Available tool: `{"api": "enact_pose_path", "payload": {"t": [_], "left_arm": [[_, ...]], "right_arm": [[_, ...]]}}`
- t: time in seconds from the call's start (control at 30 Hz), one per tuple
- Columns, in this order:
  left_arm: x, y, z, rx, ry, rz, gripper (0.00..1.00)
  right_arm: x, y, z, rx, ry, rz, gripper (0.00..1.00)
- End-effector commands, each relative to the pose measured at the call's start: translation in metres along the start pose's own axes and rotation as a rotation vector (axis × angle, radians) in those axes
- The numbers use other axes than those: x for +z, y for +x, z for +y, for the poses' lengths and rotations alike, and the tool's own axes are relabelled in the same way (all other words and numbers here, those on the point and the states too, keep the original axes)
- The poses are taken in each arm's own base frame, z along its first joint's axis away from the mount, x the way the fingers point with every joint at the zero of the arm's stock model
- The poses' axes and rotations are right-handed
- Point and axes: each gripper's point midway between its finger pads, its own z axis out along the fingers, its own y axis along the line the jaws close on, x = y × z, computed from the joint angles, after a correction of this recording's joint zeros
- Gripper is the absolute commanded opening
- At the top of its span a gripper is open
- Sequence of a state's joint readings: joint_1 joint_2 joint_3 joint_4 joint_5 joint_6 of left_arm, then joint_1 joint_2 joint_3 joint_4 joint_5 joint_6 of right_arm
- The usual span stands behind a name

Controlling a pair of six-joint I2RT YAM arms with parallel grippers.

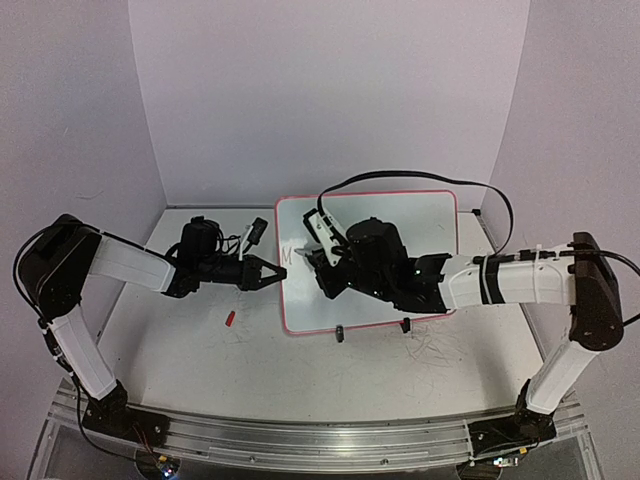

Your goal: Write a sentence on the whiteboard

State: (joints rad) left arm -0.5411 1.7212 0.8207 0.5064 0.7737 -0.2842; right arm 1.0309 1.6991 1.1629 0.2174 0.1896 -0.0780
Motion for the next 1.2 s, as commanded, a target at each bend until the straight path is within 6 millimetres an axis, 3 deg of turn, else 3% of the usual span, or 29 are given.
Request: {"api": "enact_pose_path", "payload": {"t": [0.0, 0.3, 1.17], "left_arm": [[0.004, -0.015, -0.008, 0.053, 0.033, -0.024, 0.1], [0.003, -0.015, -0.009, 0.056, 0.033, -0.024, 0.03], [0.001, -0.016, -0.011, 0.068, 0.029, -0.028, 0.01]], "right_arm": [[0.006, -0.007, 0.002, 0.011, 0.006, -0.018, 0.0], [0.008, -0.006, -0.002, 0.016, 0.03, -0.014, 0.0], [0.012, 0.008, 0.007, 0.016, 0.005, 0.023, 0.0]]}}
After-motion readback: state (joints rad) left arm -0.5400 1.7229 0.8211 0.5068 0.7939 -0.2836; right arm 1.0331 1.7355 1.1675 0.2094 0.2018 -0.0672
